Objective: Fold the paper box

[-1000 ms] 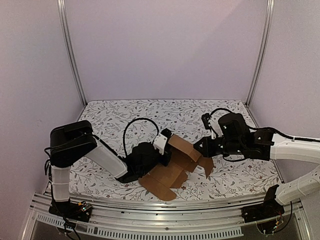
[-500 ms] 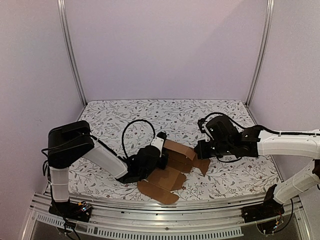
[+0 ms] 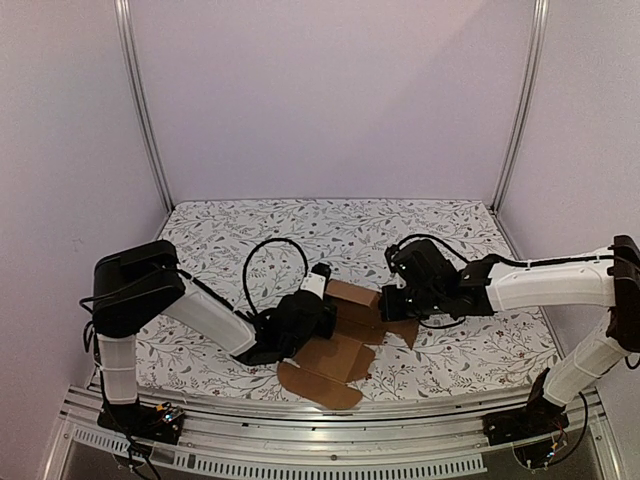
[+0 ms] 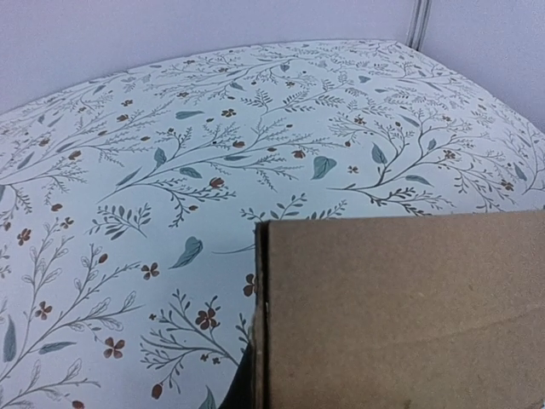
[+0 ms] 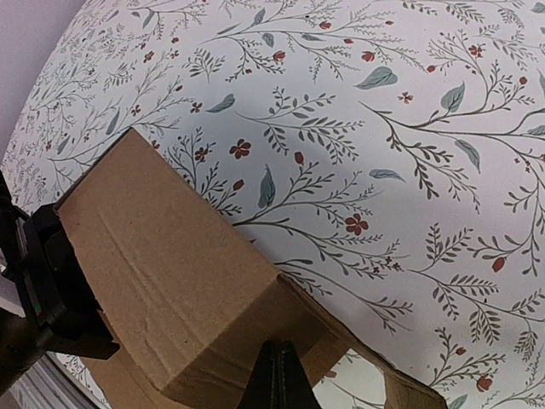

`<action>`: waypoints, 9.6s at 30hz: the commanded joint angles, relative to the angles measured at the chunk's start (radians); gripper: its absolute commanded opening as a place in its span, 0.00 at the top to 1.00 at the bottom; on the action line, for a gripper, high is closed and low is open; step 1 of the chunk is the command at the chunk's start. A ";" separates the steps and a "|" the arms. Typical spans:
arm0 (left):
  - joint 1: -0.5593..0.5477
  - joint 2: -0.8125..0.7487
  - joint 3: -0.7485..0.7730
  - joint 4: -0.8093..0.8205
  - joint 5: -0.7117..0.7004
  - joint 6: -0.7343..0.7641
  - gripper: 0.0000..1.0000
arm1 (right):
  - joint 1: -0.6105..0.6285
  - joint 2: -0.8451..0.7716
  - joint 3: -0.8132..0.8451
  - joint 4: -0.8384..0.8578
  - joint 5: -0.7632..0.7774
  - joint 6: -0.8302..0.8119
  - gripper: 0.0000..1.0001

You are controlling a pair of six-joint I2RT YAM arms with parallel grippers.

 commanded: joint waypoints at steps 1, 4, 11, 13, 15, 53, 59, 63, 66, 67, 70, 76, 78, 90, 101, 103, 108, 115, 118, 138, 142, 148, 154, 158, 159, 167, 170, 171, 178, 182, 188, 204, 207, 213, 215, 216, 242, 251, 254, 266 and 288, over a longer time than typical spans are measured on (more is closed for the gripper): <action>-0.018 -0.017 0.024 -0.067 0.029 -0.041 1.00 | -0.001 0.037 0.006 0.093 -0.011 0.059 1.00; -0.018 -0.017 0.029 -0.079 0.034 -0.054 1.00 | -0.002 0.056 -0.002 0.137 -0.023 0.088 1.00; -0.018 -0.042 0.035 -0.114 0.100 -0.123 1.00 | -0.002 0.084 -0.022 0.217 -0.024 0.128 1.00; -0.018 -0.052 0.041 -0.128 0.116 -0.145 1.00 | -0.001 0.076 -0.026 0.246 -0.022 0.132 1.00; -0.018 -0.059 0.045 -0.142 0.123 -0.161 1.00 | -0.002 0.063 -0.028 0.250 -0.023 0.131 1.00; 0.175 -0.251 -0.085 -0.058 0.266 -0.427 1.00 | -0.001 -0.699 -0.237 -0.140 0.079 0.079 0.65; 0.177 -0.277 -0.118 0.003 0.317 -0.495 1.00 | -0.002 -0.677 -0.335 0.047 0.045 0.173 0.55; 0.179 -0.283 -0.131 0.037 0.355 -0.529 1.00 | -0.001 -0.600 -0.364 0.198 -0.008 0.224 0.50; 0.179 -0.283 -0.149 0.080 0.372 -0.551 1.00 | -0.001 -0.554 -0.368 0.330 -0.043 0.263 0.50; 0.179 -0.281 -0.155 0.101 0.377 -0.561 1.00 | -0.002 -0.529 -0.367 0.362 -0.054 0.277 0.49; 0.179 -0.273 -0.166 0.156 0.404 -0.567 1.00 | 0.002 -0.475 -0.352 0.436 -0.074 0.305 0.49; 0.180 -0.260 -0.181 0.229 0.425 -0.598 1.00 | 0.026 -0.386 -0.311 0.533 -0.080 0.344 0.49; 0.180 -0.255 -0.183 0.248 0.433 -0.604 1.00 | 0.034 -0.358 -0.300 0.562 -0.077 0.353 0.49; 0.180 -0.247 -0.196 0.290 0.456 -0.607 1.00 | 0.054 -0.258 -0.228 0.625 -0.076 0.364 0.49; 0.176 -0.233 -0.191 0.337 0.488 -0.572 1.00 | 0.071 -0.171 -0.196 0.688 -0.081 0.385 0.53; 0.174 -0.233 -0.190 0.338 0.488 -0.559 1.00 | 0.073 -0.161 -0.192 0.692 -0.083 0.389 0.55; 0.173 -0.232 -0.190 0.345 0.489 -0.529 1.00 | 0.075 -0.152 -0.197 0.695 -0.085 0.389 0.75; 0.171 -0.221 -0.190 0.356 0.489 -0.515 1.00 | 0.076 -0.165 -0.213 0.695 -0.082 0.389 0.74; 0.173 -0.221 -0.195 0.356 0.468 -0.498 1.00 | 0.076 -0.178 -0.227 0.693 -0.082 0.388 0.64; 0.235 -0.245 -0.213 0.316 0.425 -0.385 1.00 | 0.076 -0.582 -0.286 0.016 -0.136 -0.014 0.39; 0.236 -0.252 -0.211 0.283 0.429 -0.325 1.00 | 0.075 -0.695 -0.246 -0.127 -0.128 -0.099 0.37; 0.244 -0.253 -0.219 0.284 0.479 -0.261 1.00 | 0.071 -0.702 -0.123 -0.288 -0.062 -0.238 0.37; 0.252 -0.251 -0.216 0.299 0.575 -0.240 1.00 | 0.051 -0.620 -0.024 -0.286 -0.137 -0.333 0.40; 0.256 -0.244 -0.213 0.317 0.638 -0.246 1.00 | 0.039 -0.555 0.034 -0.264 -0.221 -0.372 0.41; 0.257 -0.241 -0.213 0.322 0.663 -0.248 1.00 | 0.038 -0.535 0.042 -0.256 -0.241 -0.376 0.41; 0.260 -0.246 -0.214 0.318 0.711 -0.243 1.00 | 0.033 -0.449 0.090 -0.187 -0.311 -0.389 0.46; 0.260 -0.245 -0.212 0.317 0.717 -0.244 1.00 | 0.035 -0.415 0.109 -0.172 -0.320 -0.387 0.48; 0.260 -0.245 -0.211 0.317 0.718 -0.243 1.00 | 0.034 -0.405 0.117 -0.168 -0.318 -0.388 0.49; 0.260 -0.255 -0.196 0.279 0.724 -0.236 1.00 | 0.036 -0.321 0.169 -0.173 -0.324 -0.390 0.57; 0.259 -0.277 -0.190 0.239 0.697 -0.230 1.00 | 0.037 -0.285 0.187 -0.163 -0.321 -0.386 0.58; 0.248 -0.312 -0.173 0.169 0.652 -0.217 1.00 | 0.070 -0.222 0.224 -0.159 -0.268 -0.385 0.58; 0.183 -0.392 -0.121 -0.039 0.499 -0.153 1.00 | 0.132 -0.117 0.262 -0.102 -0.084 -0.322 0.57; 0.168 -0.398 -0.108 -0.077 0.467 -0.148 1.00 | 0.146 -0.097 0.267 -0.095 -0.059 -0.316 0.56; 0.119 -0.419 -0.077 -0.147 0.369 -0.097 1.00 | 0.168 -0.052 0.270 -0.082 0.038 -0.291 0.53; 0.100 -0.426 -0.065 -0.178 0.328 -0.083 1.00 | 0.172 -0.043 0.267 -0.072 0.067 -0.282 0.53; 0.093 -0.430 -0.058 -0.197 0.306 -0.083 1.00 | 0.173 -0.039 0.268 -0.069 0.075 -0.280 0.53; -0.049 -0.387 0.123 -0.471 0.067 -0.117 1.00 | 0.192 0.107 0.265 0.085 0.244 -0.195 0.68; -0.051 -0.391 0.126 -0.481 0.083 -0.132 0.93 | 0.197 0.138 0.266 0.099 0.271 -0.162 0.78; -0.051 -0.391 0.128 -0.478 0.107 -0.142 0.85 | 0.198 0.143 0.265 0.104 0.276 -0.161 0.82; -0.050 -0.397 0.123 -0.487 0.189 -0.144 0.57 | 0.198 0.148 0.272 0.093 0.339 -0.180 1.00; 0.033 -0.592 -0.044 -0.528 0.490 -0.102 0.48 | 0.118 0.230 0.214 0.199 0.265 -0.372 1.00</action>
